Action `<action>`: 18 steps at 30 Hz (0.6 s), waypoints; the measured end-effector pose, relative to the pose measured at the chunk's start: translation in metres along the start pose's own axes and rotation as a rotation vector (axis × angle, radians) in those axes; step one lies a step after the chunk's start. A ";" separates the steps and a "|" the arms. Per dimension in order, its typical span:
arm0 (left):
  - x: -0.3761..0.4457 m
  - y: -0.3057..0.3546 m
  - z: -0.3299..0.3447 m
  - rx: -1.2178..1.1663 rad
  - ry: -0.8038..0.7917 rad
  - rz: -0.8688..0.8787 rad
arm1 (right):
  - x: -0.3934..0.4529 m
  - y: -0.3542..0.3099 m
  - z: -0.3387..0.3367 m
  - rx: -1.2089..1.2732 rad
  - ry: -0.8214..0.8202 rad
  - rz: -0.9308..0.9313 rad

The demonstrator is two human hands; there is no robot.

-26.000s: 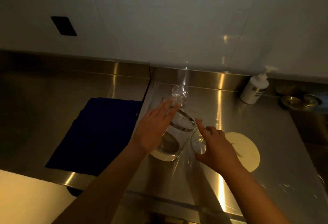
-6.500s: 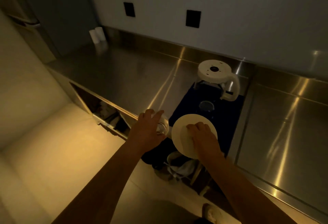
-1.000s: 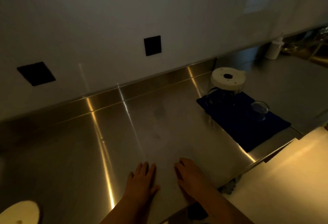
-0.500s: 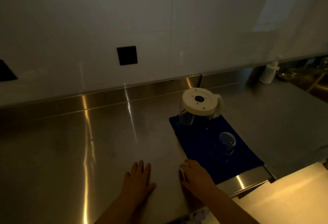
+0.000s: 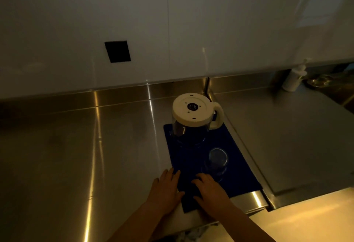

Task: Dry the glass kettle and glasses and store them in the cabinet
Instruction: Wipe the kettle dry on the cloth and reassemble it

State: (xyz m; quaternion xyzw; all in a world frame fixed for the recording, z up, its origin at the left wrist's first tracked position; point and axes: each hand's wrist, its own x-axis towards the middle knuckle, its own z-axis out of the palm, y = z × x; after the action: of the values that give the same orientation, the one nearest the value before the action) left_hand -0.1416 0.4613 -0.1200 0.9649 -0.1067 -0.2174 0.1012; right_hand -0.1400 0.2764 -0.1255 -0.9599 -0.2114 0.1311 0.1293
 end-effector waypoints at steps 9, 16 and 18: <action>0.017 0.032 0.006 0.094 0.002 -0.068 | -0.012 0.046 -0.015 0.031 -0.083 -0.216; 0.027 0.085 0.017 -0.040 0.041 -0.235 | -0.020 0.104 -0.036 0.006 -0.161 -0.379; 0.031 0.102 0.018 -0.101 0.062 -0.282 | -0.018 0.124 -0.044 -0.011 -0.167 -0.386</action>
State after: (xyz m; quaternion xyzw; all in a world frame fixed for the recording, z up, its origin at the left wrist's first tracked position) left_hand -0.1381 0.3536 -0.1235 0.9703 0.0441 -0.2047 0.1212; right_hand -0.0960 0.1510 -0.1184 -0.8881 -0.4020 0.1817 0.1288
